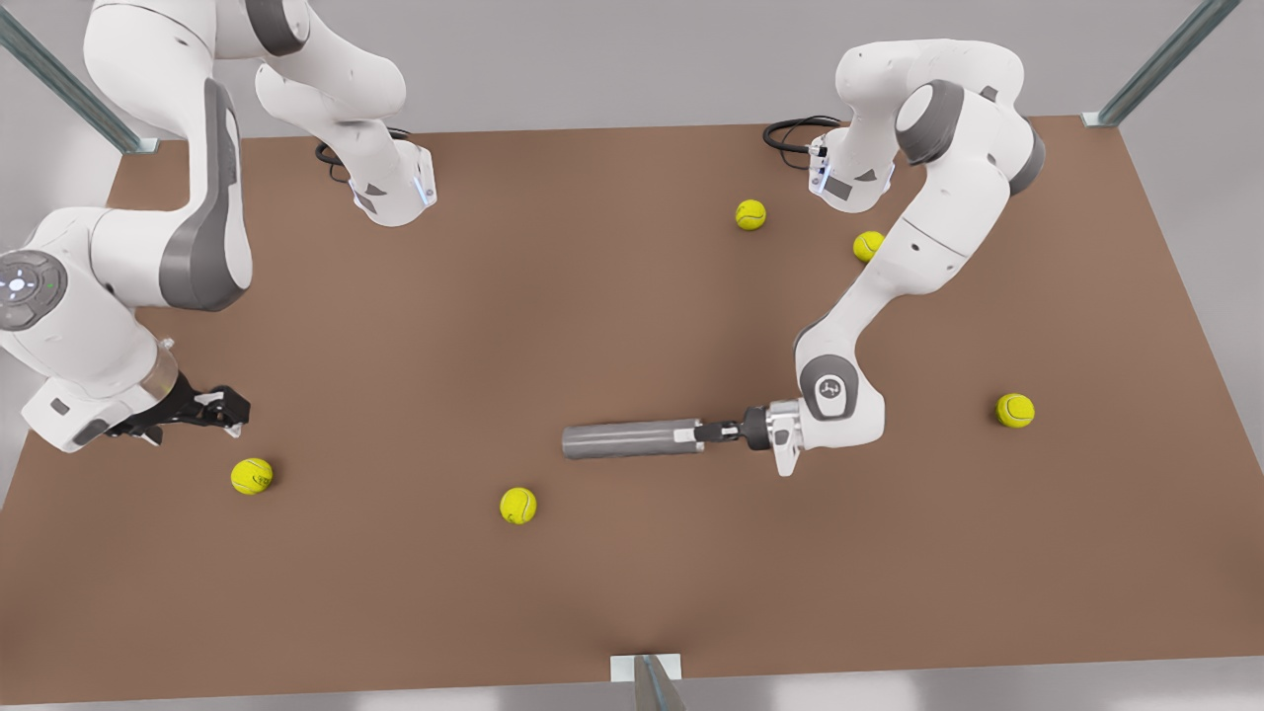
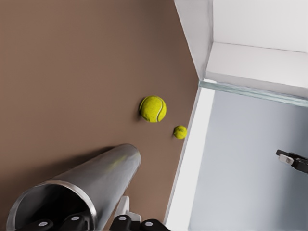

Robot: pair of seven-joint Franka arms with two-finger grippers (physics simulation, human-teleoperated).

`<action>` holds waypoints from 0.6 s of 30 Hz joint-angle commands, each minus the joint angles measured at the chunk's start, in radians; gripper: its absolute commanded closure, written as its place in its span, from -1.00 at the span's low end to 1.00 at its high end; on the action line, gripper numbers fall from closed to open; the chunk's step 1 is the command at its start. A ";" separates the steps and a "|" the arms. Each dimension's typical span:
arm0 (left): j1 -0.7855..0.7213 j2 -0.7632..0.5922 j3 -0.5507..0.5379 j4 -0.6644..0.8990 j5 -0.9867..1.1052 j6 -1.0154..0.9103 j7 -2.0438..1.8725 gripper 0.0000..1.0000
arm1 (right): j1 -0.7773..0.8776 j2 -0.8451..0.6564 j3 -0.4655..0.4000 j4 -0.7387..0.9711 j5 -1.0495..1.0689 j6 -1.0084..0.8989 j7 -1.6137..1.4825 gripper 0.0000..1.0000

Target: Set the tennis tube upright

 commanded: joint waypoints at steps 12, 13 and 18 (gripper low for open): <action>0.008 -0.015 -0.022 -0.006 -0.079 0.024 0.005 0.57 | 0.019 -0.011 0.015 0.002 0.002 0.008 0.011 -1.00; 0.011 -0.017 -0.025 -0.008 -0.091 0.022 0.002 0.57 | 0.008 -0.017 0.021 0.002 0.000 0.005 0.011 -1.00; 0.045 -0.040 -0.059 0.000 -0.082 0.014 -0.090 0.57 | 0.003 0.011 0.017 0.021 -0.009 0.036 0.015 -1.00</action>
